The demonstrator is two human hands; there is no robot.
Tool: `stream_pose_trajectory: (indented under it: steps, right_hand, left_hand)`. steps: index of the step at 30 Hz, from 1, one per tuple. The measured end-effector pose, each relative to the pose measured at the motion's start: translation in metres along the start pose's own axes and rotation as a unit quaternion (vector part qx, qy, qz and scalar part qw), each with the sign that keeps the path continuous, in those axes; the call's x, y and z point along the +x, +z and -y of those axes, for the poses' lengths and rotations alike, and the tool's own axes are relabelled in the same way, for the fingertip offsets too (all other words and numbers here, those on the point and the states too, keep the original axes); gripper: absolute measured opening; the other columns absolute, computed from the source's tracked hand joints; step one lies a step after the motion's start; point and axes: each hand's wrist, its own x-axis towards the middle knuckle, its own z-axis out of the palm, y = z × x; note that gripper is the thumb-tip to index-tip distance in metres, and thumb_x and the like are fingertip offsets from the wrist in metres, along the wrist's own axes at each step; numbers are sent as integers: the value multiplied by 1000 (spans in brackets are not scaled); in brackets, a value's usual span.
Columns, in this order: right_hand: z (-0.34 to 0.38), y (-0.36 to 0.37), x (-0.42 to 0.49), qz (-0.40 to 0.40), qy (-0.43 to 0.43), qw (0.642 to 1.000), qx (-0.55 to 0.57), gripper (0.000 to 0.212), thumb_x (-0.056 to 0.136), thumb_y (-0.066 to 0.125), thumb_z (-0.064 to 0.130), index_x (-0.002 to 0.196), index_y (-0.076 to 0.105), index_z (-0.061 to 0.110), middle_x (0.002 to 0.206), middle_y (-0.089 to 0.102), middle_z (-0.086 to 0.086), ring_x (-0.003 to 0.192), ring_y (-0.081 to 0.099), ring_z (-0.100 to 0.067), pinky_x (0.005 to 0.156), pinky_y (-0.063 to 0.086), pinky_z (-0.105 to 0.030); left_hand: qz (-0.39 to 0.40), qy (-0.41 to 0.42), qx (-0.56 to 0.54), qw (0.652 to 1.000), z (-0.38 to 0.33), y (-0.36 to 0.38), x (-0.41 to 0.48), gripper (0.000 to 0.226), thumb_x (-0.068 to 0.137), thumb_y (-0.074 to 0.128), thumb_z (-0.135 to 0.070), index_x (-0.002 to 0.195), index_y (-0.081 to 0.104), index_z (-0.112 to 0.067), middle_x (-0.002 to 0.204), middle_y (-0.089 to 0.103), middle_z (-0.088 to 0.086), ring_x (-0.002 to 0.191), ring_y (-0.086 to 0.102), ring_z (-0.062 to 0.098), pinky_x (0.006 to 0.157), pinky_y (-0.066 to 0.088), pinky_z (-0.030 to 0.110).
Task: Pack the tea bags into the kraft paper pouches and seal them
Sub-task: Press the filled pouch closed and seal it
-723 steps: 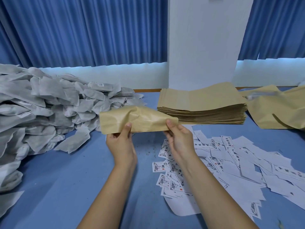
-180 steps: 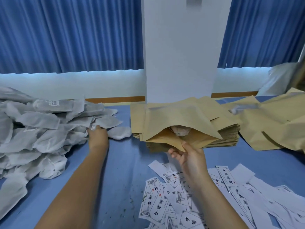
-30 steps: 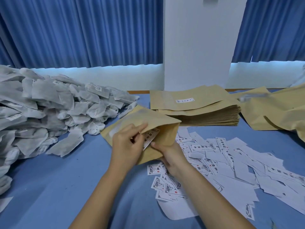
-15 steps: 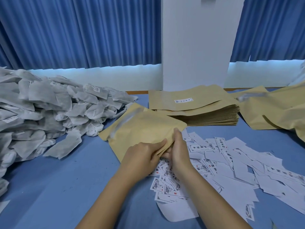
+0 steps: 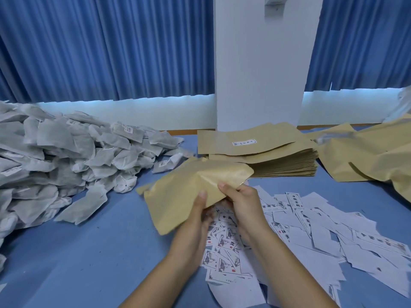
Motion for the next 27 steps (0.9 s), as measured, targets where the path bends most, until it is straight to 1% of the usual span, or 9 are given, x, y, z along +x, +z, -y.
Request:
stream_pose_trajectory:
  steps: [2, 5, 7, 10, 12, 15, 18, 22, 27]
  right_hand:
    - [-1, 2, -1, 17, 23, 999, 18, 12, 87, 63, 2, 96, 69, -2, 99, 73, -17, 92, 70, -27, 75, 56, -30]
    - [1, 1, 0, 14, 38, 997, 61, 10, 87, 62, 2, 96, 67, 1, 95, 73, -13, 89, 69, -23, 81, 56, -34]
    - [7, -4, 1, 5, 41, 992, 120, 5, 88, 60, 1, 89, 66, 1, 84, 72, -10, 81, 67, -19, 79, 55, -33]
    - [17, -14, 4, 5, 33, 987, 160, 5, 87, 61, 1, 86, 66, 3, 81, 69, -6, 74, 65, -12, 69, 55, -23]
    - [19, -19, 5, 8, 29, 986, 164, 6, 87, 61, 4, 86, 67, 2, 80, 70, -6, 70, 65, -9, 64, 54, -18]
    - [17, -21, 6, 17, 37, 990, 135, 6, 86, 62, 1, 82, 66, -1, 77, 70, -8, 70, 66, -12, 66, 56, -19]
    - [10, -18, 5, 35, 45, 996, 62, 7, 86, 62, -1, 88, 67, -5, 78, 68, -10, 66, 65, -12, 69, 57, -20]
    - [-1, -19, 4, -26, 35, 995, -95, 12, 88, 64, 5, 95, 70, -3, 81, 67, -13, 59, 56, -12, 69, 52, -21]
    - [-9, -14, 3, -85, 58, 994, -34, 11, 87, 66, 5, 76, 70, 5, 75, 68, -6, 60, 54, -12, 59, 50, -15]
  left_hand:
    - [-25, 38, -10, 999, -5, -5, 1, 39, 86, 59, -35, 119, 61, -15, 118, 68, 3, 108, 65, 15, 88, 53, 28]
    - [-137, 73, 157, 975, -2, -14, 1, 43, 91, 56, -43, 128, 56, -23, 128, 59, -10, 118, 54, 9, 104, 36, 29]
    - [-140, 104, 192, 966, -2, -16, -2, 49, 80, 59, -55, 123, 57, -32, 119, 58, -23, 112, 52, -4, 99, 31, 20]
    - [-100, 127, 223, 961, -16, -24, 2, 29, 71, 59, -56, 98, 57, -47, 93, 57, -45, 87, 46, -34, 83, 31, -2]
    - [-82, 170, 277, 942, -28, -33, 9, 28, 72, 58, -52, 100, 53, -50, 97, 52, -45, 83, 39, -40, 77, 26, -10]
    - [-62, 204, 235, 948, -37, -43, 24, 39, 78, 60, -42, 115, 58, -34, 110, 59, -27, 103, 50, -24, 79, 36, -6]
    - [-1, 125, -10, 992, -34, -40, 40, 21, 93, 51, -18, 110, 62, -10, 107, 72, 2, 104, 66, 13, 86, 55, 25]
    - [-60, -10, -110, 992, -22, -43, 51, 17, 98, 45, -6, 111, 57, -3, 105, 71, 13, 91, 70, 21, 70, 60, 35]
    - [-88, -82, -130, 984, -9, -46, 54, 13, 97, 44, 0, 102, 57, -3, 86, 74, 13, 82, 70, 24, 88, 49, 45]
